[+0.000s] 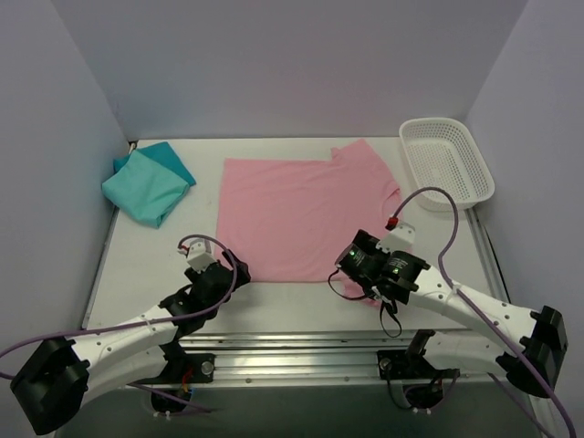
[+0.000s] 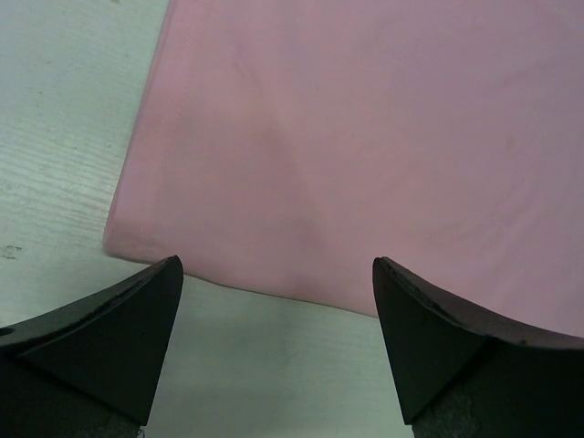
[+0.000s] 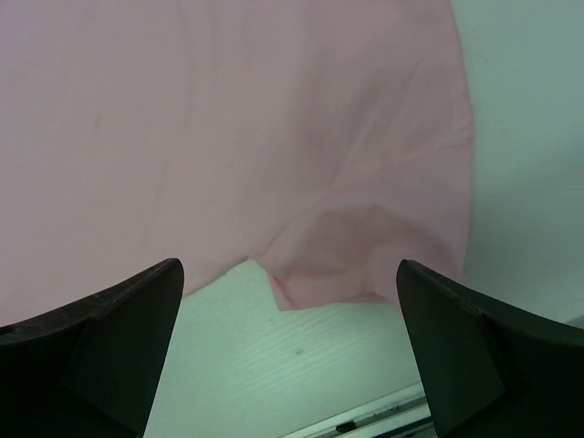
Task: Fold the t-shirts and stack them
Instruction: Grap the side of the flattened tshirt closest away from the robot with both arms, then fold the flattened tshirt in 1/3 of the way, then grap the side of the flattened tshirt furthest away from the robot with both arms
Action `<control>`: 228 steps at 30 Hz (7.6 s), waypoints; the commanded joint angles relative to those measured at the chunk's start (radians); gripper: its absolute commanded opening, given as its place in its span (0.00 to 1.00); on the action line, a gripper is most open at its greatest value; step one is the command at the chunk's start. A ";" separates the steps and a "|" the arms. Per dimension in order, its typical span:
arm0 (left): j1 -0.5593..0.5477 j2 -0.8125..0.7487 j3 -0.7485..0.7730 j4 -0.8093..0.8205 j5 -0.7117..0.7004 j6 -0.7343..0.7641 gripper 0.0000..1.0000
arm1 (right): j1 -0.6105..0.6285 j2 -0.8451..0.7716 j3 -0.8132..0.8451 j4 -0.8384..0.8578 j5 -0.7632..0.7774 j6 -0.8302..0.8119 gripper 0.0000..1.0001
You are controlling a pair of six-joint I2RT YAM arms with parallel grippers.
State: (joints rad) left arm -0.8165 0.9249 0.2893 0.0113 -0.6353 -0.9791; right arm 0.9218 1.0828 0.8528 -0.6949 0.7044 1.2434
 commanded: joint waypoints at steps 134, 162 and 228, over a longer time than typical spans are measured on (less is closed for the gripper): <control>-0.004 0.267 0.179 -0.330 -0.204 -0.368 0.02 | -0.081 -0.087 -0.276 -0.020 -0.112 0.263 0.00; 0.094 0.192 0.318 -0.295 -0.221 -0.181 0.02 | -0.196 0.325 0.193 0.046 0.132 0.047 0.00; 0.550 0.776 0.851 0.010 0.180 0.195 0.94 | -0.523 1.086 1.097 0.043 0.141 -0.217 0.82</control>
State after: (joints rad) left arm -0.2760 1.7420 1.0153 0.0658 -0.4919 -0.8471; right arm 0.4183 2.1761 1.8446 -0.6060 0.8036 1.0714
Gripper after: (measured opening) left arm 0.940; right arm 0.815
